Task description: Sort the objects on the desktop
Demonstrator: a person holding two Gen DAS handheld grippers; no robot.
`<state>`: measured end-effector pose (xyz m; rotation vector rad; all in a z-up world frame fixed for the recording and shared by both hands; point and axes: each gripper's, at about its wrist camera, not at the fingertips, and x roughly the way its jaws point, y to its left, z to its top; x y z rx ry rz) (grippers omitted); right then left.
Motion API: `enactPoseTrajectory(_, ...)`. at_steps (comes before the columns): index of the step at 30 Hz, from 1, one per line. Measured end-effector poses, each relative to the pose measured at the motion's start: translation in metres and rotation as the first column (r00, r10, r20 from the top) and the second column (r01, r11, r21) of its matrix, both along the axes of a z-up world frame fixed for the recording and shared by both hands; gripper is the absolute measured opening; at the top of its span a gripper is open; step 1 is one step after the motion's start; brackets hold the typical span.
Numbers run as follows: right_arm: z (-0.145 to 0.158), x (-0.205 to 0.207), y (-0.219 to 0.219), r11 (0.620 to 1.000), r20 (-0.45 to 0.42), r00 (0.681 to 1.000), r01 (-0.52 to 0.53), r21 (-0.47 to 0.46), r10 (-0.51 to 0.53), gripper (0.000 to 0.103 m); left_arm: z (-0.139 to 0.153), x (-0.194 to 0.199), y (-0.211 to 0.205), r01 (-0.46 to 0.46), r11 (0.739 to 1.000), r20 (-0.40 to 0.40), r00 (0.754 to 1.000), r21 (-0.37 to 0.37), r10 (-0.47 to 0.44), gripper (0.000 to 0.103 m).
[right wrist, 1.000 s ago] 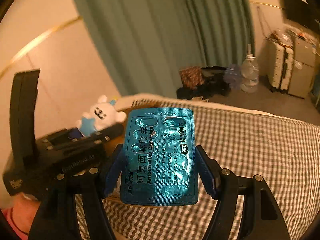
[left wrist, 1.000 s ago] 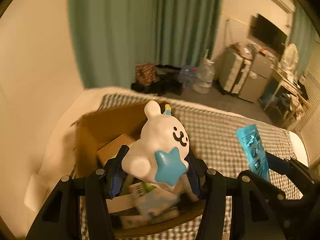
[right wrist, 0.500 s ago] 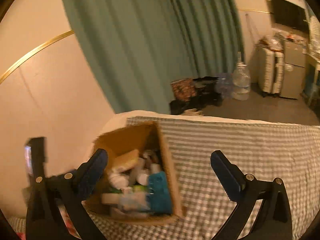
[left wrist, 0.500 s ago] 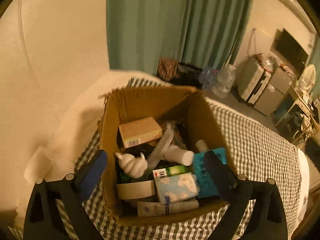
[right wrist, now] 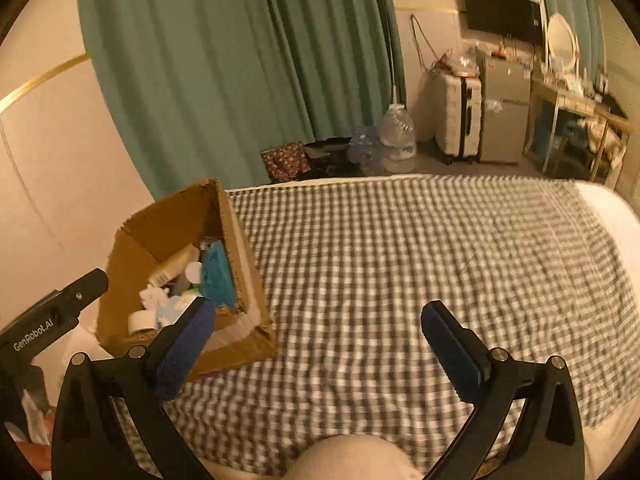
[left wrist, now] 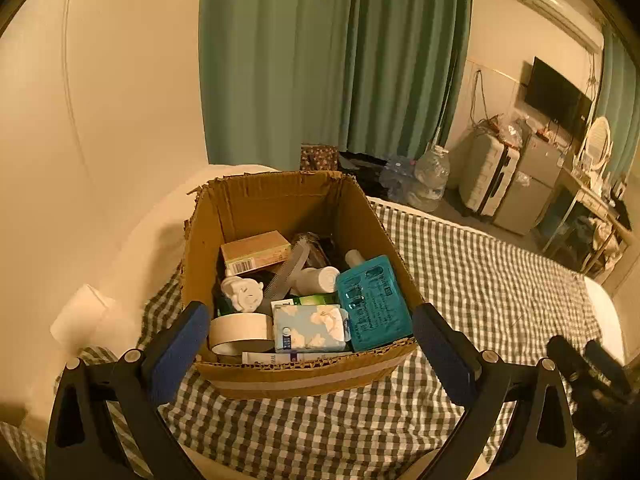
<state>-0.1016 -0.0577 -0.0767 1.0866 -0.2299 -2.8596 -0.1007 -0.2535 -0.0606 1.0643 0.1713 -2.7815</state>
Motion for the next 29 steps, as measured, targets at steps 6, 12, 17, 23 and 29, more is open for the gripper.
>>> enactPoseTrajectory(6, 0.004, 0.001, 0.013, 0.999, -0.012, 1.000, 0.015, -0.049, -0.016, 0.103, 0.006, 0.002, 0.010, 0.038, 0.998, -0.021, 0.999, -0.049, -0.039, 0.103)
enactPoseTrajectory(12, -0.004, -0.001, 0.021, 0.997, 0.018, 0.999, 0.046, -0.055, -0.045, 0.103, 0.007, 0.000, 0.013, 0.042, 0.998, -0.001, 0.999, -0.035, -0.042, 0.103)
enactPoseTrajectory(17, -0.003, 0.000, 0.024, 0.996, 0.024, 0.998, 0.065, -0.056, -0.064, 0.103, 0.005, -0.001, 0.016, 0.054, 0.997, 0.018, 0.998, -0.048, -0.053, 0.103)
enactPoseTrajectory(23, -0.003, 0.001, 0.026, 0.996, 0.031, 0.997, 0.068, -0.058, -0.066, 0.103, -0.002, -0.003, 0.017, 0.047, 0.999, 0.068, 0.997, -0.028, -0.045, 0.103)
enactPoseTrajectory(29, -0.004, 0.003, 0.027, 0.996, 0.036, 0.997, 0.069, -0.054, -0.068, 0.103, 0.003, 0.012, 0.036, 0.074, 0.982, 0.004, 0.997, -0.172, -0.074, 0.103)
